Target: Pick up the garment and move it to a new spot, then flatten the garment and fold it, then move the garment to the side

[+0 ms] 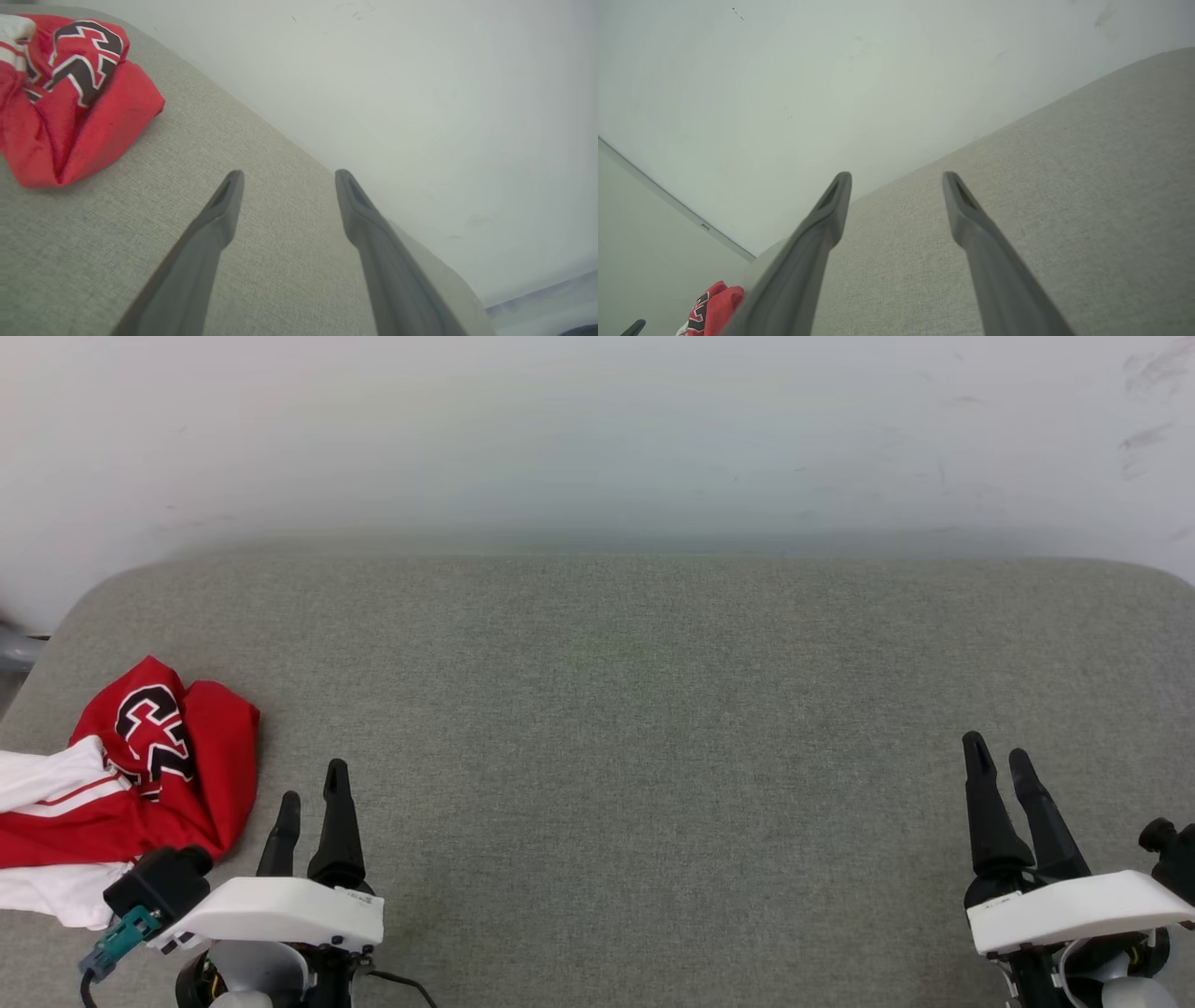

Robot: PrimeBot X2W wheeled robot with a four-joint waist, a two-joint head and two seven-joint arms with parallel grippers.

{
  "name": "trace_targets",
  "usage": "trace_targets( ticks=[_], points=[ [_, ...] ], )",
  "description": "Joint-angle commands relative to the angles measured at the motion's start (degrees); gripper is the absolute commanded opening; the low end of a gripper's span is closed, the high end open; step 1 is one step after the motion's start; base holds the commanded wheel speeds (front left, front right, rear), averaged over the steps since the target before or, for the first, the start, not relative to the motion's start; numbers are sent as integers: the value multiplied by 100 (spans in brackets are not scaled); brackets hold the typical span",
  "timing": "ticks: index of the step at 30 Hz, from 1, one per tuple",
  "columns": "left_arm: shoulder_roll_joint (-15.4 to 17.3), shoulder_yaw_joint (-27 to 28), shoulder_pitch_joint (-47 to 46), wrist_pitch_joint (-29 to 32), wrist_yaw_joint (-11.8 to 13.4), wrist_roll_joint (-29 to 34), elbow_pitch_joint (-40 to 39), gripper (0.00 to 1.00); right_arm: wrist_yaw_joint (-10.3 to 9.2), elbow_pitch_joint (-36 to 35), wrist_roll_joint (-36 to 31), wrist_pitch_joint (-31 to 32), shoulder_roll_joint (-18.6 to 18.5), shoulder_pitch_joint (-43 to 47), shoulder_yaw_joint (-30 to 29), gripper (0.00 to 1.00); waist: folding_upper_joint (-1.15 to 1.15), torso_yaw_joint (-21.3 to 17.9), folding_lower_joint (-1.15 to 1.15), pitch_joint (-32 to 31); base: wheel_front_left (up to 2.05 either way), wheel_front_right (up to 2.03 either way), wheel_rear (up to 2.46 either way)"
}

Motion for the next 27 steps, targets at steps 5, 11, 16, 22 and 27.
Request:
trace_targets(
  ticks=[5, 11, 16, 22, 27],
  points=[
    [43, -89, -8, -120, 89, 548, -96, 100, 1, -120, -498, -130, -2, -2, 8, 100, 0, 7, 0, -5, 0, 0, 0],
    [128, -249, 19, -218, 214, 1061, -98, 100, 1, -158, -982, -231, -2, 37, 48, 100, 0, 11, 0, -15, 0, 0, 0],
    [202, -388, 32, -297, 345, 1421, -109, 100, 0, -196, -1369, -310, -1, 63, 80, 100, 0, 22, 0, -8, 0, 0, 0],
    [282, -511, 35, -385, 511, 1774, -136, 100, 0, -240, -1795, -404, -1, 82, 108, 100, 0, 35, 0, 2, 0, 0, 0],
    [338, -591, 55, -460, 634, 2048, -168, 100, 0, -282, -2110, -470, 0, 104, 123, 100, 0, 44, 0, 9, 0, 0, 0]
  ],
)
